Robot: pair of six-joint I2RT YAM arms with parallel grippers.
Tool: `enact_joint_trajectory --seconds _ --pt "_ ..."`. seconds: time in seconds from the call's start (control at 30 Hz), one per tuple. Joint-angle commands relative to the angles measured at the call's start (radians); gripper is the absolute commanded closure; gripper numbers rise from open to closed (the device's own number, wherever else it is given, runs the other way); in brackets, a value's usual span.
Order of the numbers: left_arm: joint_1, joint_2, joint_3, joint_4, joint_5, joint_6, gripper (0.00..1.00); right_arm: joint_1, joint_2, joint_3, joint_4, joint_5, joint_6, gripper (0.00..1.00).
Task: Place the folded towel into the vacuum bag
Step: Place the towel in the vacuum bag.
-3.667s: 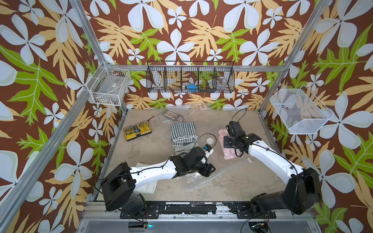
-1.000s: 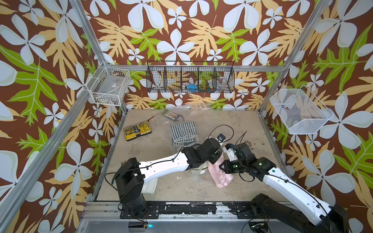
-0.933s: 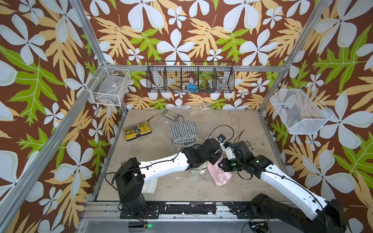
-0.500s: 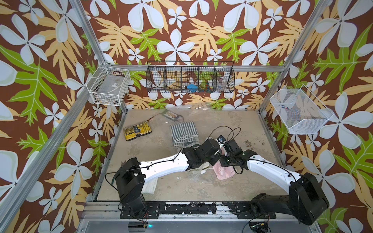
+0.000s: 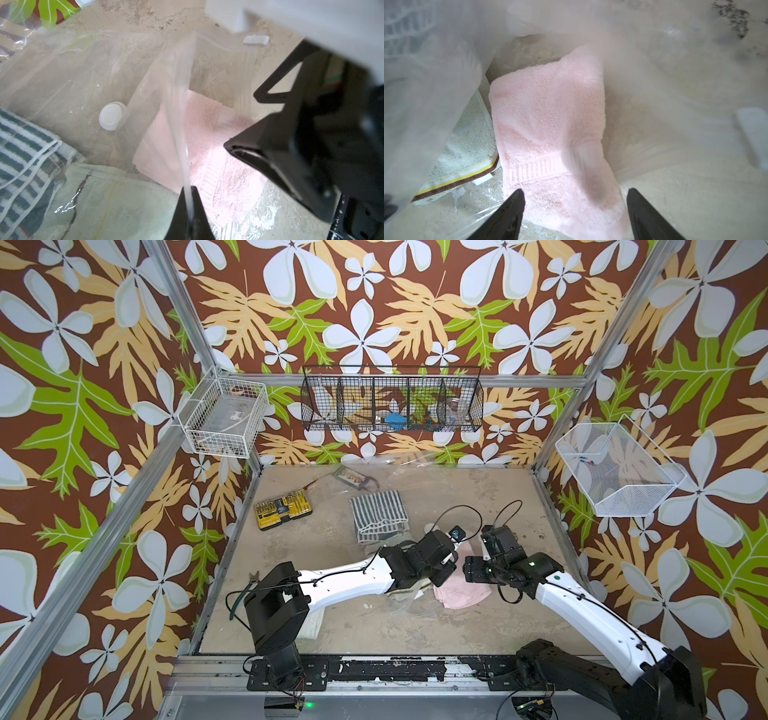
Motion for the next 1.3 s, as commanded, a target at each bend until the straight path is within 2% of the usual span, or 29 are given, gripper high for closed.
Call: enact_joint_trajectory --seconds 0.0,0.2,0.4,0.5,0.57,0.63,0.73,0.83,0.97,1.1,1.17,1.27 --pt "0.0 0.007 -0.001 0.006 0.014 -0.004 1.0 -0.031 -0.086 -0.053 -0.081 -0.055 0.116 0.24" --pt "-0.001 0.016 0.019 0.014 0.035 -0.013 1.0 -0.065 -0.192 -0.255 -0.002 -0.142 0.26 0.26" --pt "-0.001 0.025 0.028 0.003 0.047 -0.006 1.0 -0.128 -0.149 -0.391 0.267 -0.273 0.335 0.28" --pt "-0.001 0.03 0.029 0.003 0.051 -0.007 1.0 -0.127 -0.125 -0.429 0.401 -0.323 0.377 0.33" --pt "-0.001 0.033 0.029 0.004 0.057 -0.01 1.0 -0.128 -0.13 -0.465 0.492 -0.355 0.413 0.43" --pt "-0.001 0.031 0.026 0.01 0.078 -0.013 1.0 -0.127 -0.154 -0.495 0.58 -0.366 0.447 0.64" --pt "-0.007 0.024 0.021 0.016 0.116 -0.009 1.0 -0.126 -0.177 -0.481 0.637 -0.323 0.468 0.82" --pt "-0.025 0.019 0.018 0.013 0.13 0.009 1.0 -0.127 -0.138 -0.44 0.69 -0.27 0.49 0.88" --pt "-0.05 0.022 0.016 0.002 0.134 0.022 1.0 -0.128 0.0 -0.364 0.711 -0.198 0.475 0.9" --pt "-0.056 0.026 0.019 -0.007 0.115 0.01 1.0 -0.148 0.104 -0.367 0.793 -0.137 0.448 0.9" --pt "-0.056 0.027 0.024 -0.009 0.103 0.005 1.0 -0.149 0.119 -0.355 0.775 -0.095 0.416 0.84" --pt "-0.056 0.029 0.031 -0.01 0.102 -0.007 1.0 -0.148 0.111 -0.346 0.732 -0.091 0.396 0.62"
